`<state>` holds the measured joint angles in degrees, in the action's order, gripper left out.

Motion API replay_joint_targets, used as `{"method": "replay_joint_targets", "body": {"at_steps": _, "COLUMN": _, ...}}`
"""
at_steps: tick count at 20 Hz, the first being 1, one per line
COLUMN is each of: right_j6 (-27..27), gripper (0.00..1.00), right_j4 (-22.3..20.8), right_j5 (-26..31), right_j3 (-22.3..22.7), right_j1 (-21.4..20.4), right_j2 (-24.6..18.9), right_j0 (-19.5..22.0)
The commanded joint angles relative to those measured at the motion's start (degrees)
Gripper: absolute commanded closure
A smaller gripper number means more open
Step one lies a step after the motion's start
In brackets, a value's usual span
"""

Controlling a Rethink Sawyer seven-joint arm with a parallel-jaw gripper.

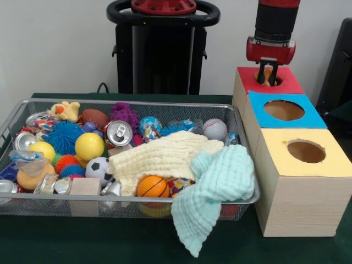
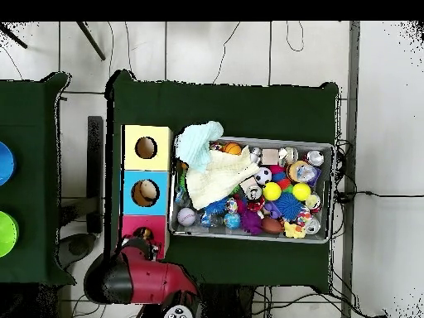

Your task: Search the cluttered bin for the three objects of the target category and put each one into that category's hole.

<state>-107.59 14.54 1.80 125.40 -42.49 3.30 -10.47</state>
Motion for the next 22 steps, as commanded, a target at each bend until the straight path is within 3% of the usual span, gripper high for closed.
{"method": "replay_joint_targets", "body": {"at_steps": 1, "right_j6": -11.2, "gripper": 1.00, "right_j4": 0.8, "right_j5": 0.0, "right_j3": 1.4, "right_j1": 9.0, "right_j2": 0.5, "right_j0": 0.1}}
{"method": "replay_joint_targets", "body": {"at_steps": 8, "right_j6": -11.2, "gripper": 1.00, "right_j4": 0.7, "right_j5": -2.5, "right_j3": 1.3, "right_j1": 10.1, "right_j2": -0.2, "right_j0": 0.7}}
{"method": "replay_joint_targets", "body": {"at_steps": 9, "right_j6": -11.3, "gripper": 0.00, "right_j4": 0.7, "right_j5": -3.0, "right_j3": 1.5, "right_j1": 10.1, "right_j2": -0.3, "right_j0": 0.8}}
{"method": "replay_joint_targets", "body": {"at_steps": 22, "right_j6": -11.7, "gripper": 0.00, "right_j4": 1.9, "right_j5": -0.8, "right_j3": 1.2, "right_j1": 9.1, "right_j2": -0.8, "right_j0": 1.0}}
